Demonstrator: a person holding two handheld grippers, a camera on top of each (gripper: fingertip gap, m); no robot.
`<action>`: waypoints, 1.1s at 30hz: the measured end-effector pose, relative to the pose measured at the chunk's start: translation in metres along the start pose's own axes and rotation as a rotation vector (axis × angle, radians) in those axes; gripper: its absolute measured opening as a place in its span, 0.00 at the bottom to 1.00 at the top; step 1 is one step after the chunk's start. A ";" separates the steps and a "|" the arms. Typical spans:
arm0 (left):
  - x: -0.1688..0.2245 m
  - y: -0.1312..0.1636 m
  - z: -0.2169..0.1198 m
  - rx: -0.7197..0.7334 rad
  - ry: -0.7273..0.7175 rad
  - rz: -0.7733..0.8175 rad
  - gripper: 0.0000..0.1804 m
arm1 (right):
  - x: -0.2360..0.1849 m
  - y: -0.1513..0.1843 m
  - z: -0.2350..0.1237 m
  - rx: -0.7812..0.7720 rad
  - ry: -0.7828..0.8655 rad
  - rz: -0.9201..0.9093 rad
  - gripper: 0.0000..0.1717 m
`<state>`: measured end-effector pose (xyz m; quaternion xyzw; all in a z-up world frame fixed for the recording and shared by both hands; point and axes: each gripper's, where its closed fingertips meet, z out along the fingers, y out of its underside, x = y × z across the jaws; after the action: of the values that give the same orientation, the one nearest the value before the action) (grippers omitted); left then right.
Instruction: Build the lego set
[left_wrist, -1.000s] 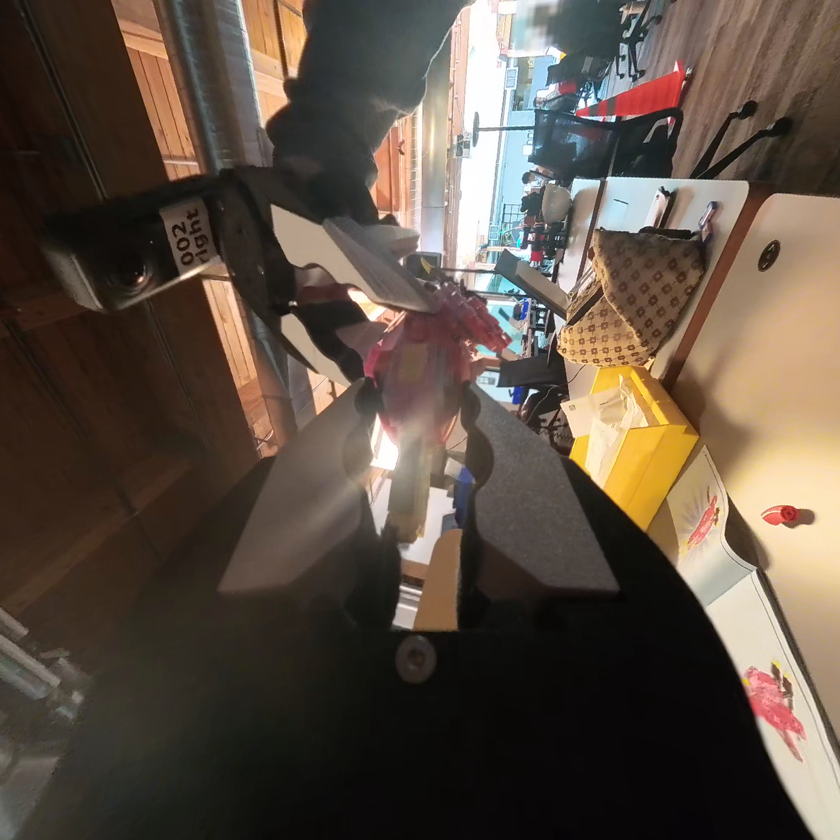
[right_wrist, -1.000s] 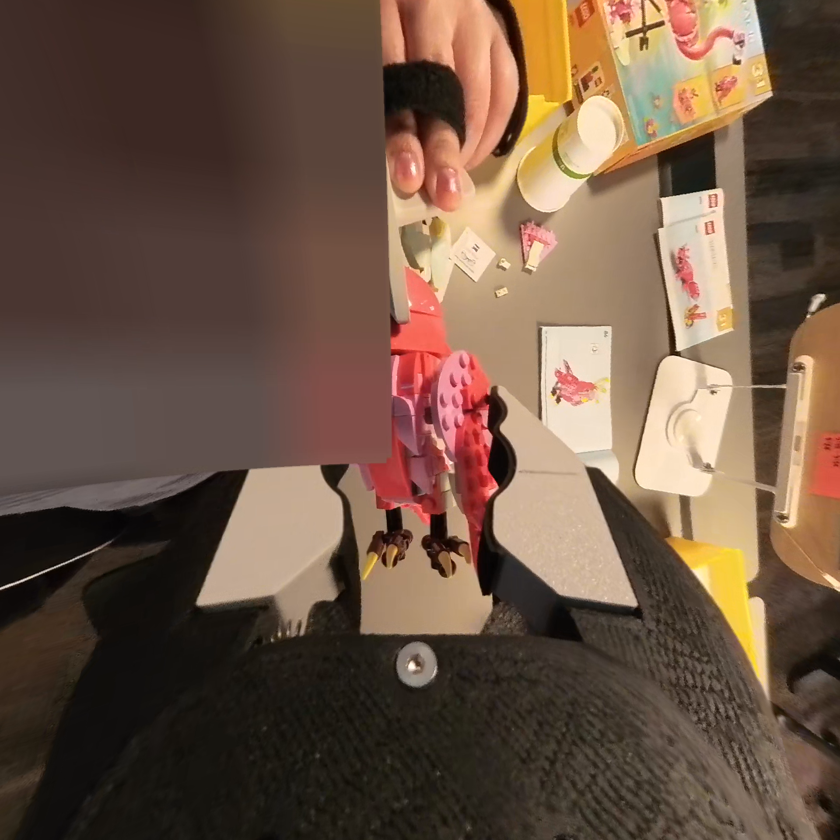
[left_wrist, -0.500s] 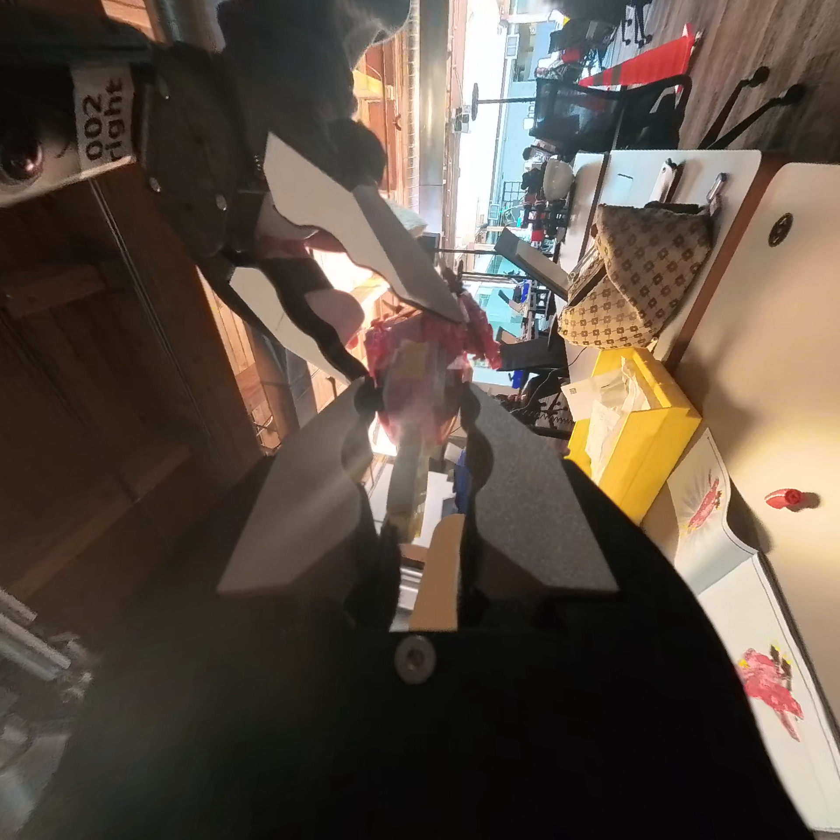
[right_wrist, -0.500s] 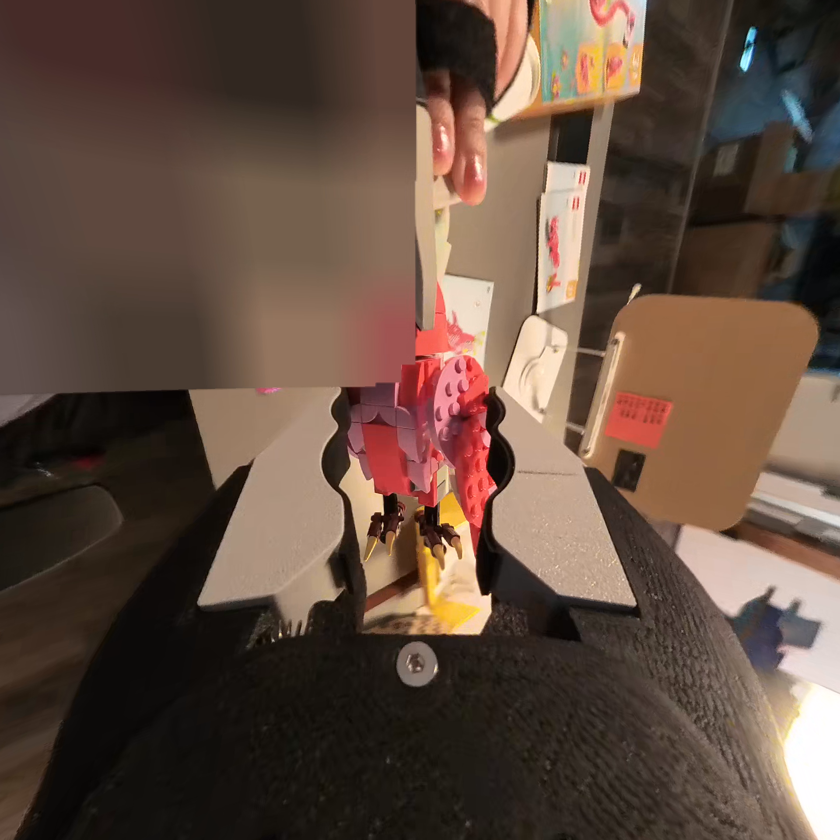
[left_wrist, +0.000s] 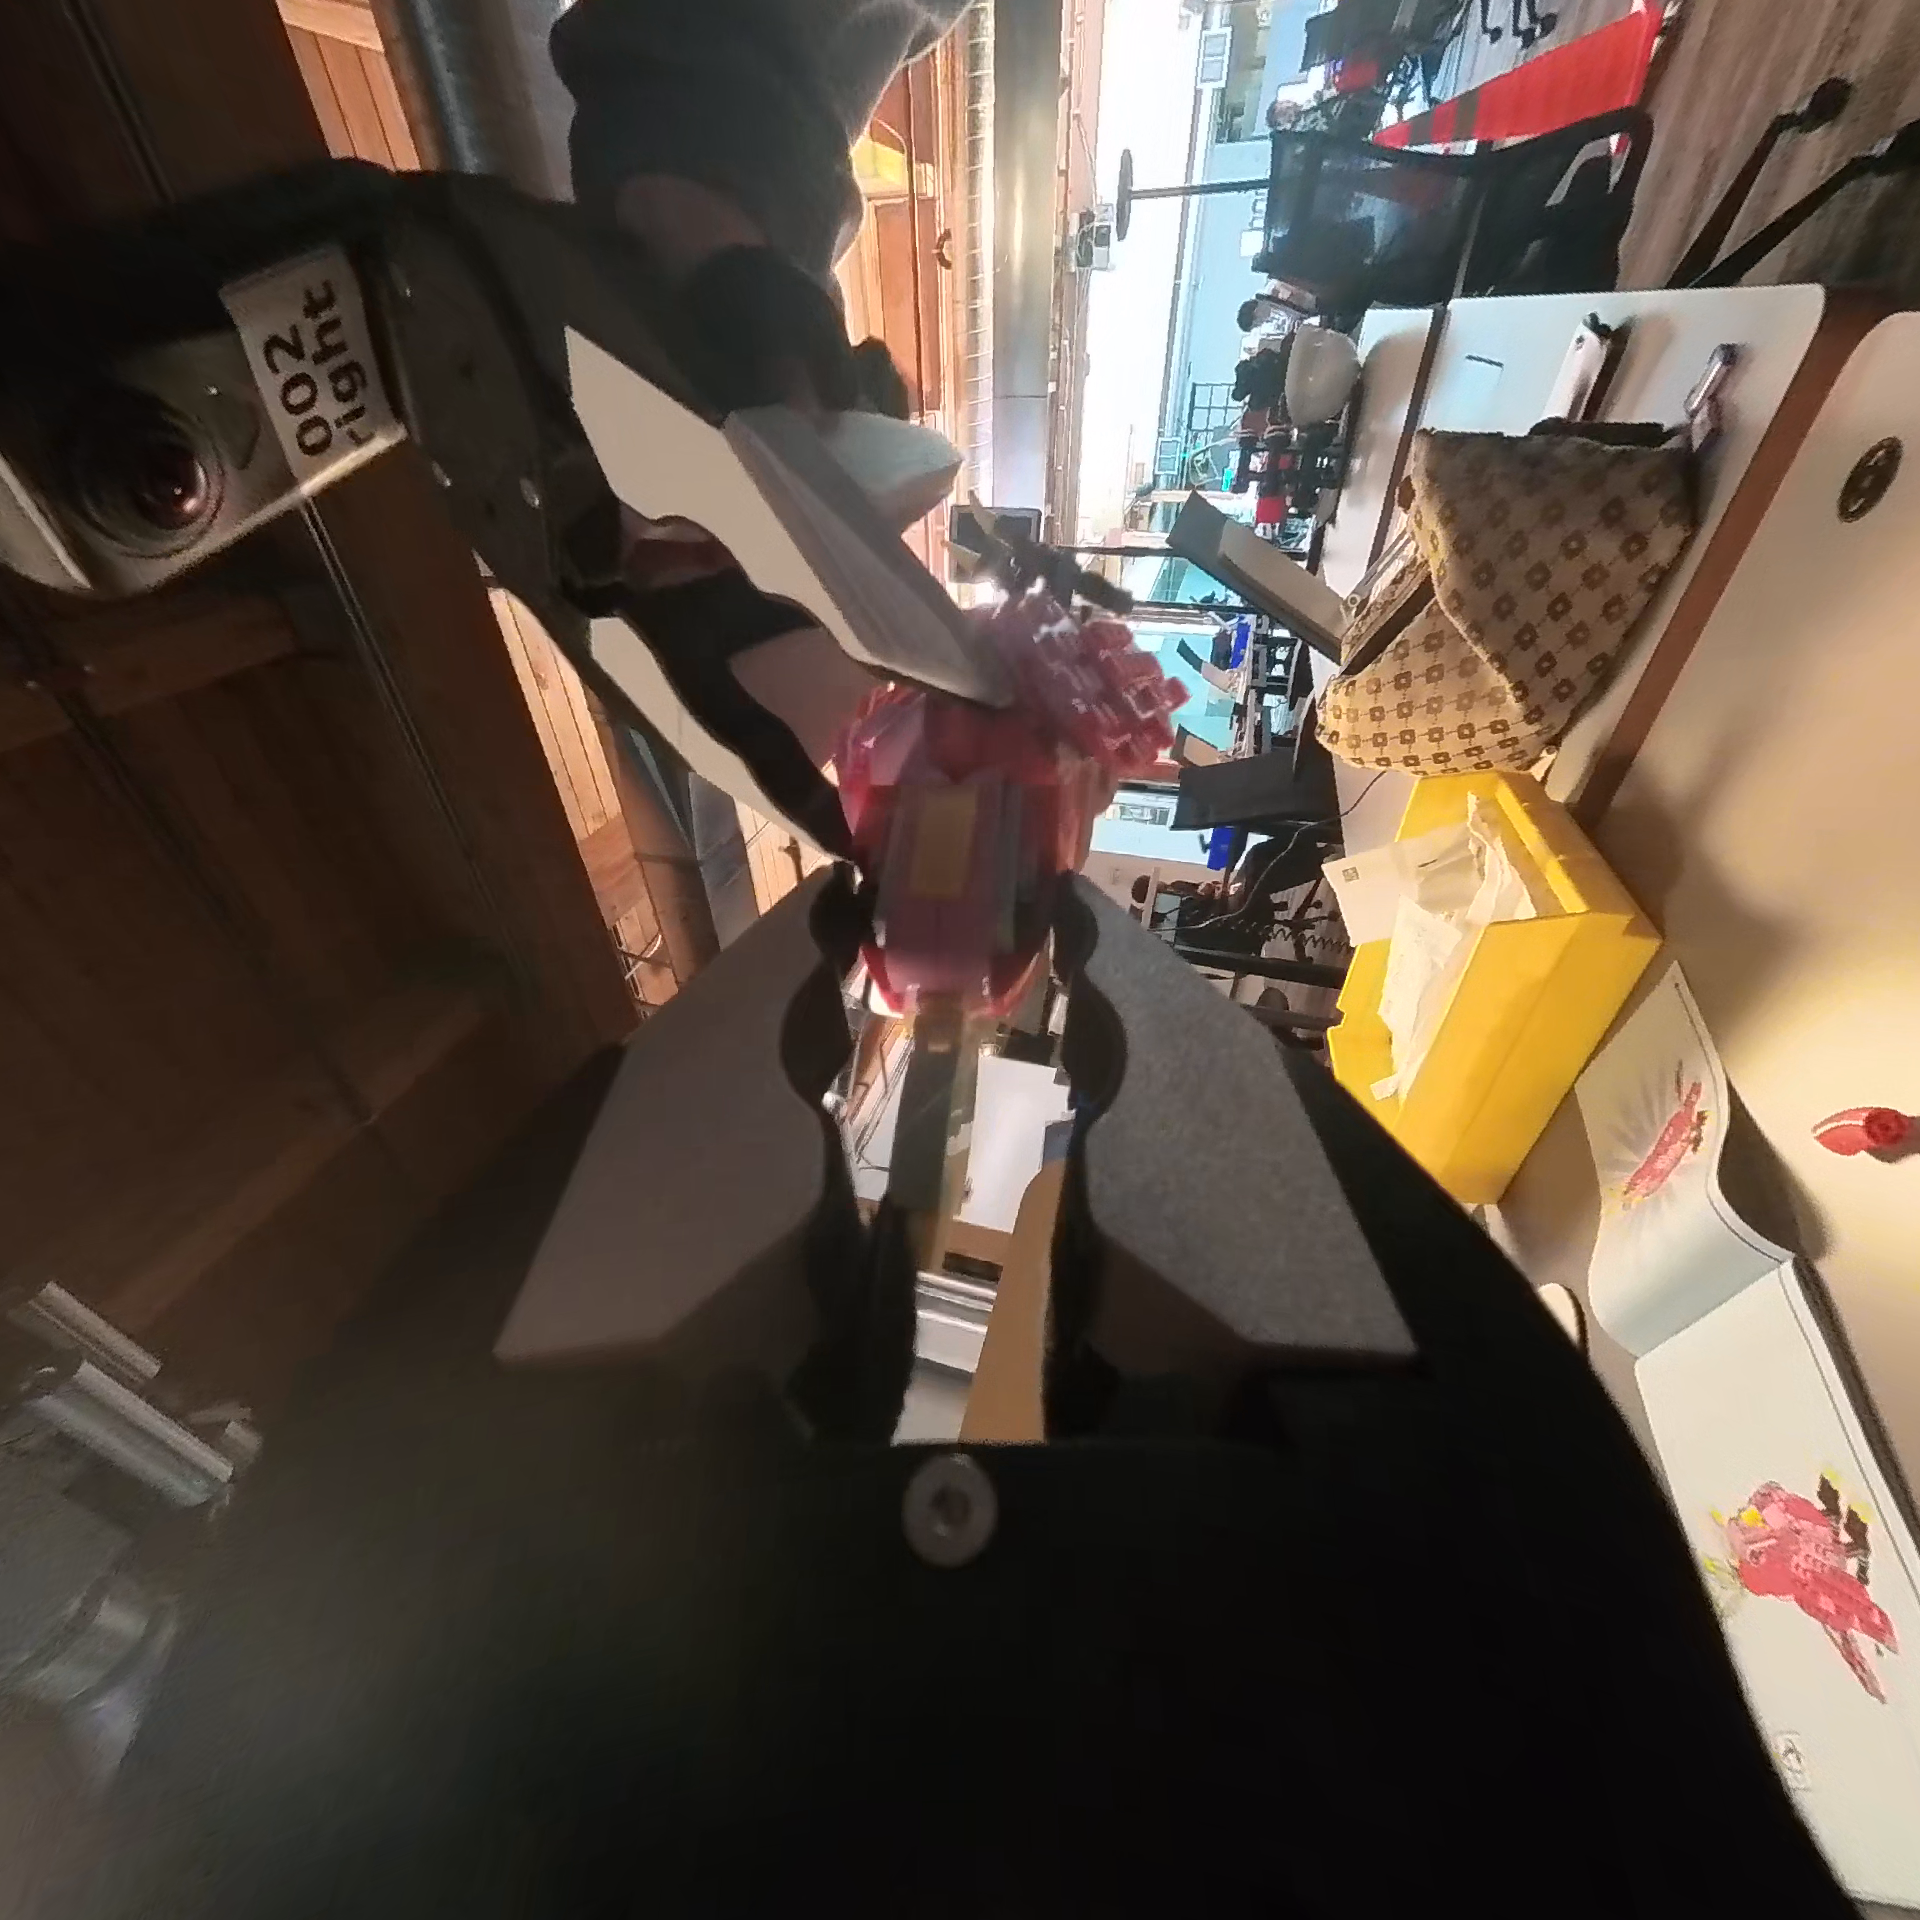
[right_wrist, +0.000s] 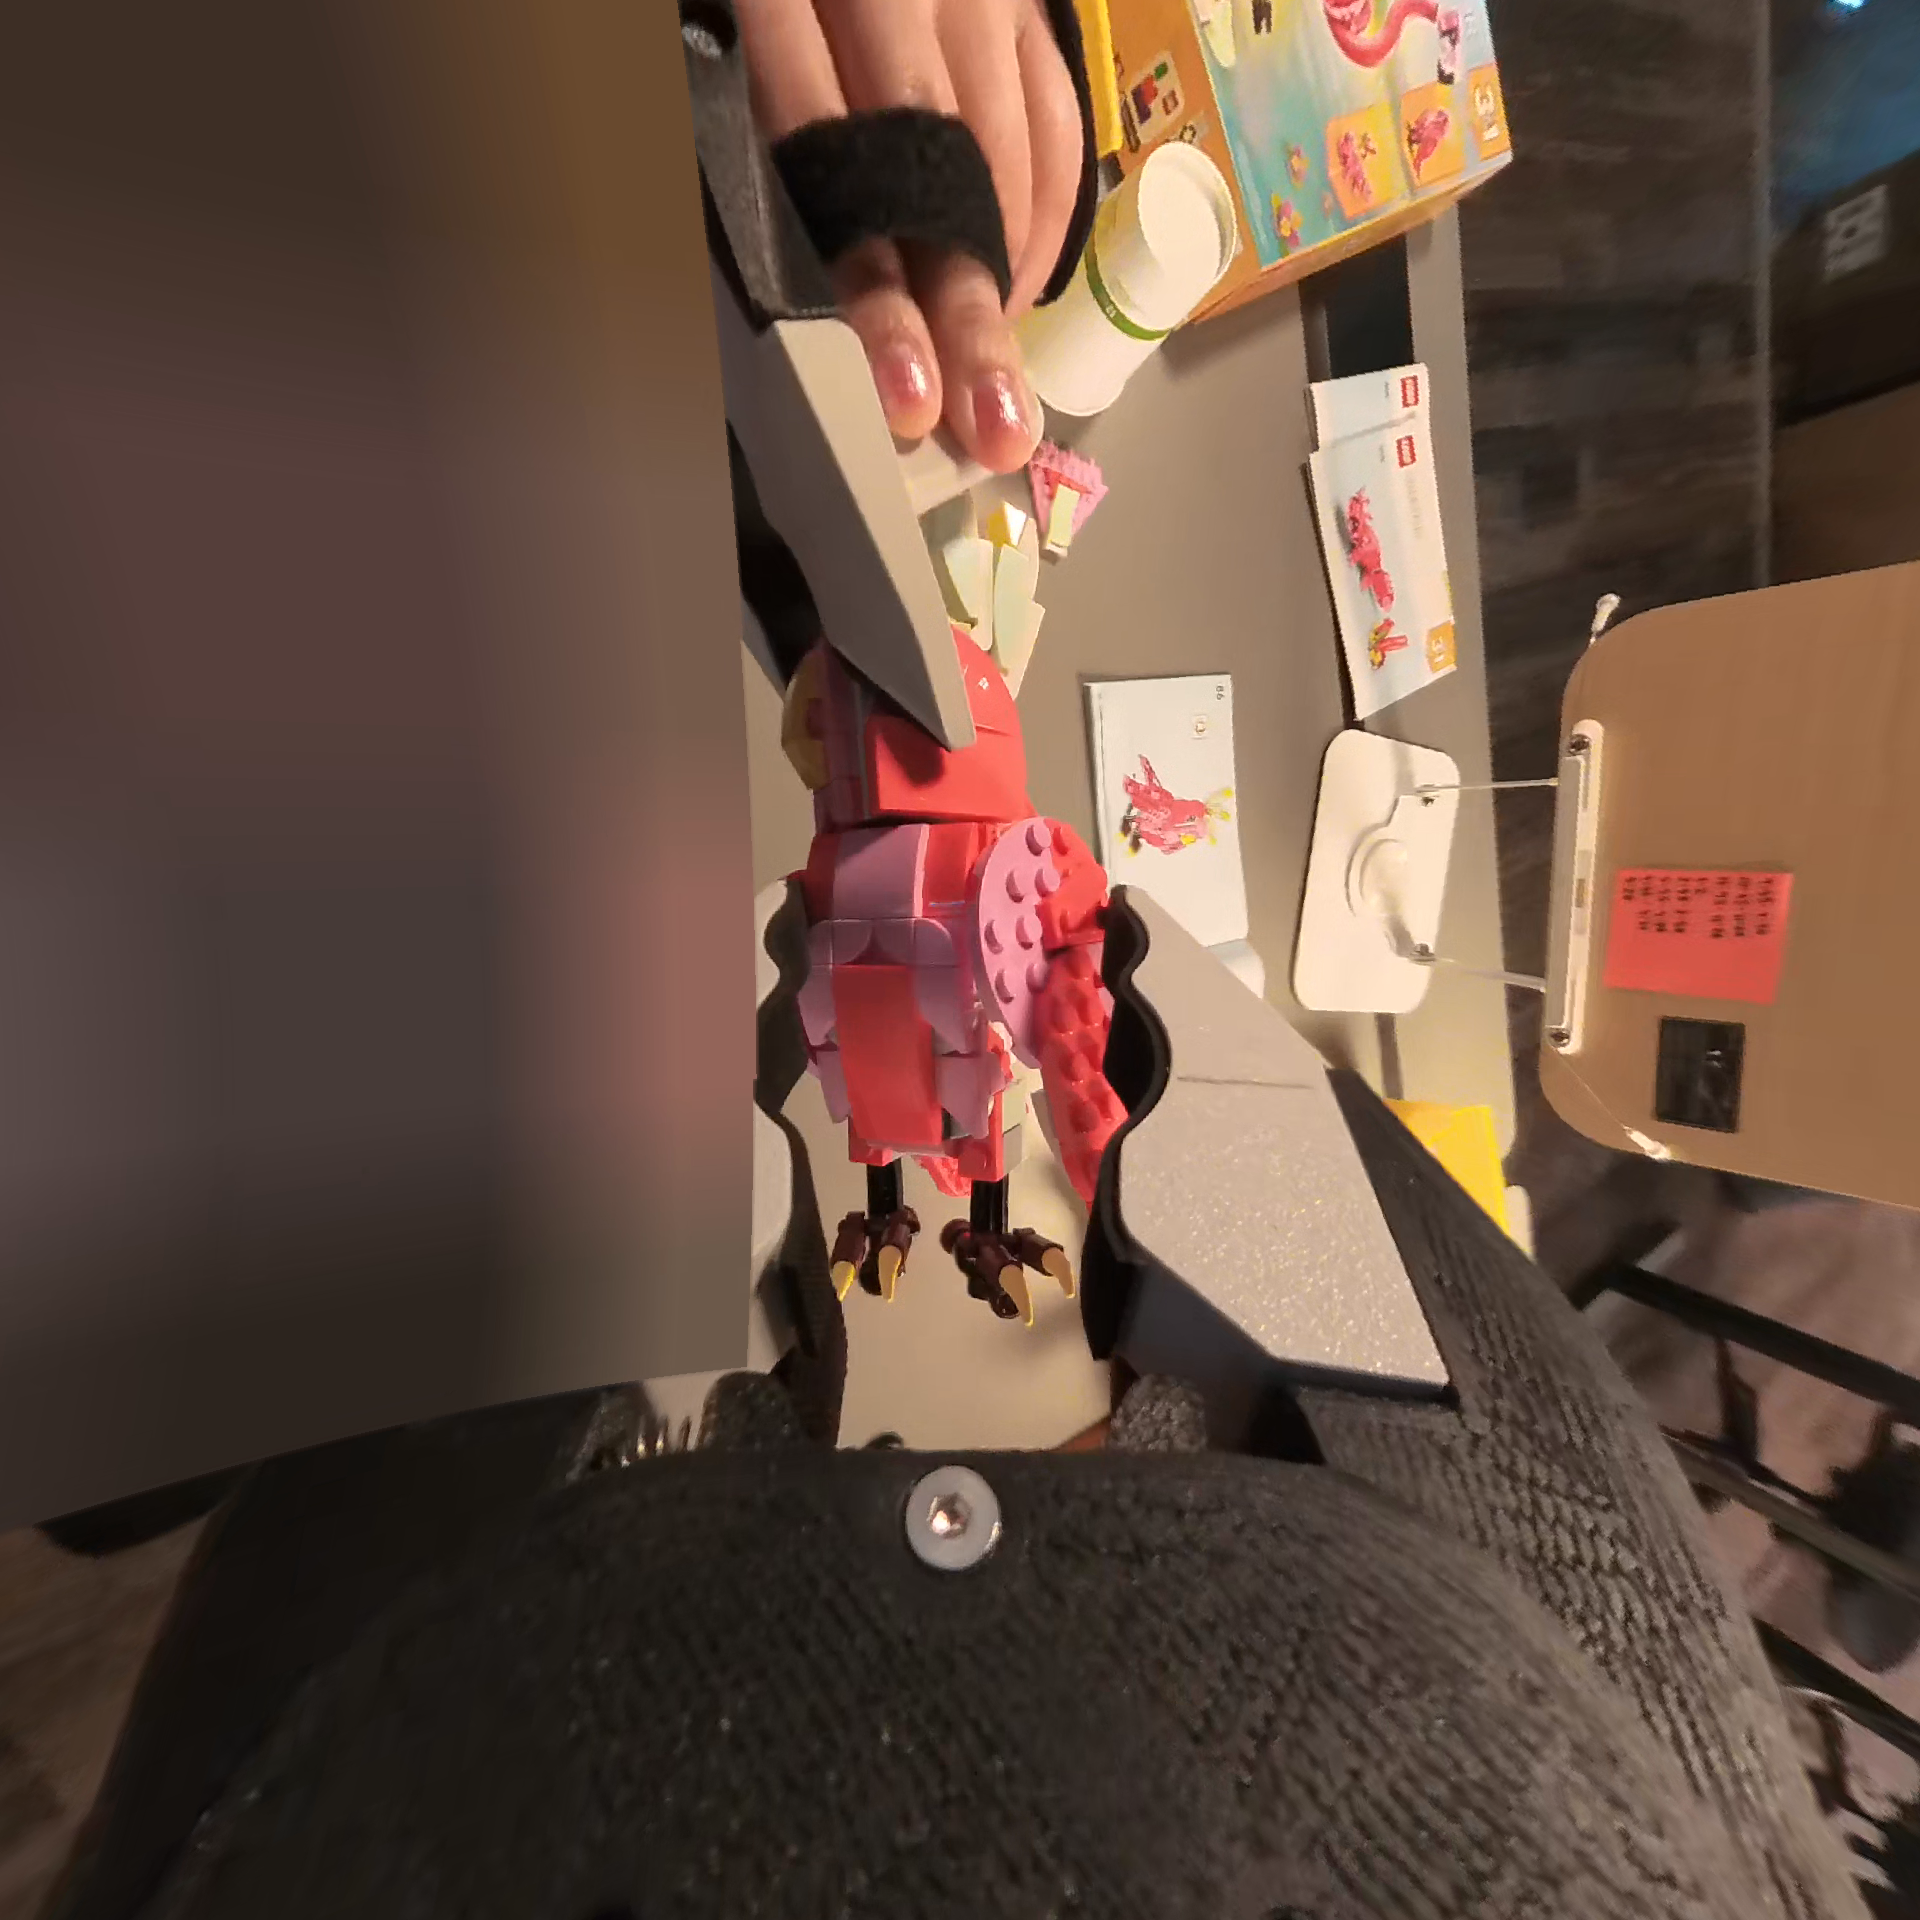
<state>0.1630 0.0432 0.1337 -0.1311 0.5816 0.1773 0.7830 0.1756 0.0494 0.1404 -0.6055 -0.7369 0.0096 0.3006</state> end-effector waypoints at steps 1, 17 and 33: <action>0.000 0.000 0.000 0.001 0.001 0.001 0.20 | 0.000 0.000 0.000 0.000 0.000 0.000 0.32; -0.004 0.007 -0.001 -0.044 -0.043 0.054 0.20 | 0.016 -0.001 0.002 0.022 0.182 -0.134 0.35; 0.001 0.008 0.003 -0.031 -0.017 0.034 0.20 | 0.024 0.029 0.037 -0.143 0.490 -0.448 0.60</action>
<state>0.1627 0.0516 0.1332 -0.1317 0.5744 0.2008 0.7825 0.1828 0.0921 0.1095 -0.4321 -0.7563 -0.2541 0.4203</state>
